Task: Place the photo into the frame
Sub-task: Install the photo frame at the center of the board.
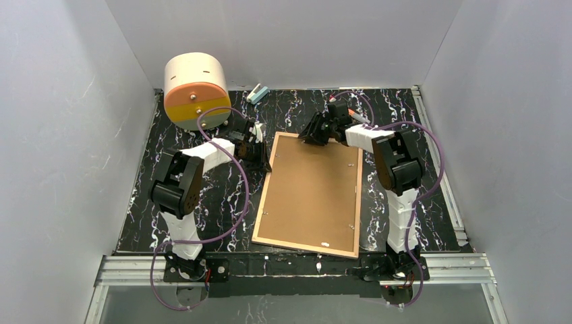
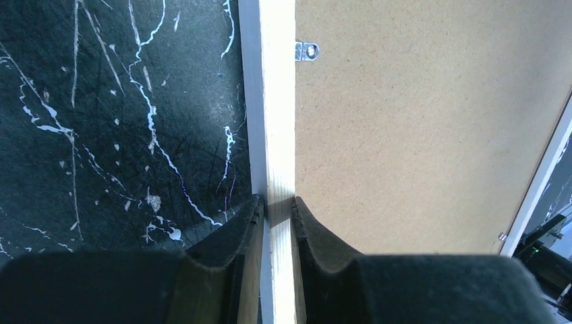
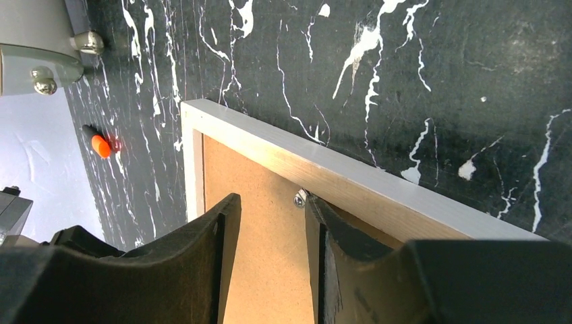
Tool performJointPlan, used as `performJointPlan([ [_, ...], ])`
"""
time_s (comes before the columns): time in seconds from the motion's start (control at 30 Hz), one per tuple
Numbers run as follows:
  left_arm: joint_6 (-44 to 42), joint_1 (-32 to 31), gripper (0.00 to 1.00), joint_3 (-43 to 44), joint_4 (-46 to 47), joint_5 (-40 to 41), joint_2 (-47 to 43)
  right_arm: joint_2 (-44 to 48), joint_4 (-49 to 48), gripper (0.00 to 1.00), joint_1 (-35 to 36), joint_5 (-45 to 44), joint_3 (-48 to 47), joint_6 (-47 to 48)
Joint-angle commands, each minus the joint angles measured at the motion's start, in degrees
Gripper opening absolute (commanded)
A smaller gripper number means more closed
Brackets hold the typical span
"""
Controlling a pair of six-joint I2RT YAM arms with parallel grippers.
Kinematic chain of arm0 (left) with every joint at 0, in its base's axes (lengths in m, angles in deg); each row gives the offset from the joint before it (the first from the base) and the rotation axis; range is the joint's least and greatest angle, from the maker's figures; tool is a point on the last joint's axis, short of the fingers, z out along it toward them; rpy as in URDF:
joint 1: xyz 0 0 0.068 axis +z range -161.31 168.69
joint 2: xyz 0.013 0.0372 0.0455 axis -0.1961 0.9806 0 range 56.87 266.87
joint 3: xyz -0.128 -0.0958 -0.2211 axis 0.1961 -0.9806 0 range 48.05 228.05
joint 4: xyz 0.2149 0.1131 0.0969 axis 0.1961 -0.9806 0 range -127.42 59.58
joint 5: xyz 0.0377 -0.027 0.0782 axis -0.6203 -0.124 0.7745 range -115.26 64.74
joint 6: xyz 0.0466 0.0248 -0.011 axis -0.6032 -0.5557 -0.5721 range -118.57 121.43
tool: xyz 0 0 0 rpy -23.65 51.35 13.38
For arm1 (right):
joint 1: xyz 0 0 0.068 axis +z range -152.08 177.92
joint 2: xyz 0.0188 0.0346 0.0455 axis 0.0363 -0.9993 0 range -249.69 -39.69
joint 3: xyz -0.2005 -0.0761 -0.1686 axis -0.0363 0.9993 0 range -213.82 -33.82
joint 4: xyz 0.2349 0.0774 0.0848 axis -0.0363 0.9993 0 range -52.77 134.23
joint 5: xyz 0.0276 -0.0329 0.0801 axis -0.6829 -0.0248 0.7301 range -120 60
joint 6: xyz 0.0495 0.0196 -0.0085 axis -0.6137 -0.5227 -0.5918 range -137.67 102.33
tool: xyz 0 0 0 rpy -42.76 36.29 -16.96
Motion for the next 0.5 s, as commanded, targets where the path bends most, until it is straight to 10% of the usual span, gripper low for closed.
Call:
performJointPlan([
  [0.0, -1.73, -0.19, 0.15, -0.09, -3.09, 4.88, 3.01, -2.31, 0.6, 0.5, 0.17, -3.52, -1.06, 1.32],
  [0.47, 0.79, 1.81, 0.62, 4.41, 1.14, 2.38, -0.06, -0.02, 13.91, 0.49, 0.13, -11.23, -4.66, -4.71],
])
